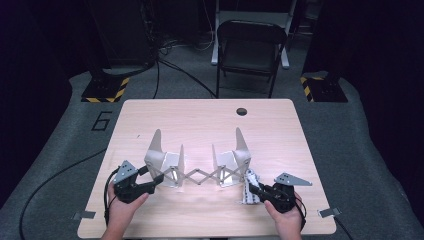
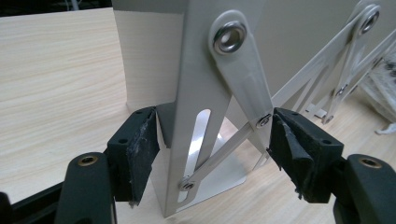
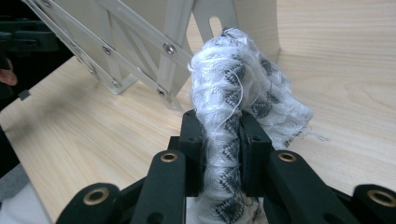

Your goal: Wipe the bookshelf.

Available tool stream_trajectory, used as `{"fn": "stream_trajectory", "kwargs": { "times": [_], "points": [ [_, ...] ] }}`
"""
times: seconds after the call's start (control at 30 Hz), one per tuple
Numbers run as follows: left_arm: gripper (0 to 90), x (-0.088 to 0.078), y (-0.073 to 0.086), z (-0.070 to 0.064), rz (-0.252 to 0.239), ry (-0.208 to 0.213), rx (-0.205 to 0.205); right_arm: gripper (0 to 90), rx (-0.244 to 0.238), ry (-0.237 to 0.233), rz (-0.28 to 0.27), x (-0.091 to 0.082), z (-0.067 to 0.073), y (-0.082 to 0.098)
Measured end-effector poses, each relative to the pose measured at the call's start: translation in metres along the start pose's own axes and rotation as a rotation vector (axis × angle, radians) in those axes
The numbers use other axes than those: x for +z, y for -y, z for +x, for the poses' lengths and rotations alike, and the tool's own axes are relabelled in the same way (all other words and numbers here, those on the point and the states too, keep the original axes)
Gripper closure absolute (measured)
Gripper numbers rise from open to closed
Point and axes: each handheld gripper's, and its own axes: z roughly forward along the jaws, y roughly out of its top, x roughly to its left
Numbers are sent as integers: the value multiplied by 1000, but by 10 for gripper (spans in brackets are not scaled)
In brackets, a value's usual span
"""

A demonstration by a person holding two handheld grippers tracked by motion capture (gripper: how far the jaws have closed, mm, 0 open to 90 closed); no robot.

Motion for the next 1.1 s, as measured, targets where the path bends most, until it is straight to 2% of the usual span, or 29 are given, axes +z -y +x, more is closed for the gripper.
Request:
{"fn": "stream_trajectory", "kwargs": {
  "times": [0.23, 0.37, 0.47, 0.5, 0.53, 0.57, 0.6, 0.67, 0.7, 0.77, 0.8, 0.83, 0.9, 0.93, 1.0, 1.03, 1.07, 1.1],
  "points": [
    [333, 5, 1, -14, 28, 37, 35, 751, -4, 12, 5, 3, -3, 4],
    [336, 6, 1, -20, 39, 48, 55, 751, 0, -11, -52, -2, 3, -6],
    [338, 7, 2, -24, 38, 57, 59, 751, -33, -22, -112, -11, 12, -18],
    [338, 7, 2, -24, 45, 59, 61, 750, -58, -21, -136, -15, 17, -22],
    [339, 8, 2, -24, 54, 51, 53, 750, -104, 6, -153, -19, 20, -26],
    [340, 8, 2, -24, 54, 51, 53, 750, -104, 6, -153, -19, 20, -26],
    [340, 10, 2, -26, 46, 36, 44, 750, -101, 17, -134, -14, 16, -23],
    [340, 10, 2, -26, 46, 36, 42, 750, -88, 16, -124, -11, 13, -20],
    [340, 10, 3, -26, 45, 36, 42, 750, -77, 26, -84, -2, 5, -12],
    [340, 10, 3, -26, 47, 38, 49, 751, -37, 32, -26, 8, -3, -3],
    [340, 10, 3, -26, 47, 38, 42, 751, 12, 23, 9, 16, -11, 4],
    [340, 10, 3, -27, 46, 38, 42, 751, 12, 23, 9, 16, -11, 4],
    [340, 9, 3, -27, 47, 41, 45, 750, 17, 17, -1, 15, -7, -1],
    [340, 9, 3, -27, 45, 42, 48, 746, -15, -6, -40, 9, 4, -13],
    [340, 9, 3, -27, 53, 45, 52, 747, -30, -17, -58, 6, 9, -18],
    [340, 8, 3, -27, 56, 47, 52, 747, -56, -42, -89, 1, 16, -24],
    [340, 9, 3, -28, 50, 44, 52, 747, -106, -55, -132, -4, 29, -35],
    [340, 9, 3, -28, 50, 44, 52, 747, -120, -52, -135, -4, 32, -37]
  ]
}}
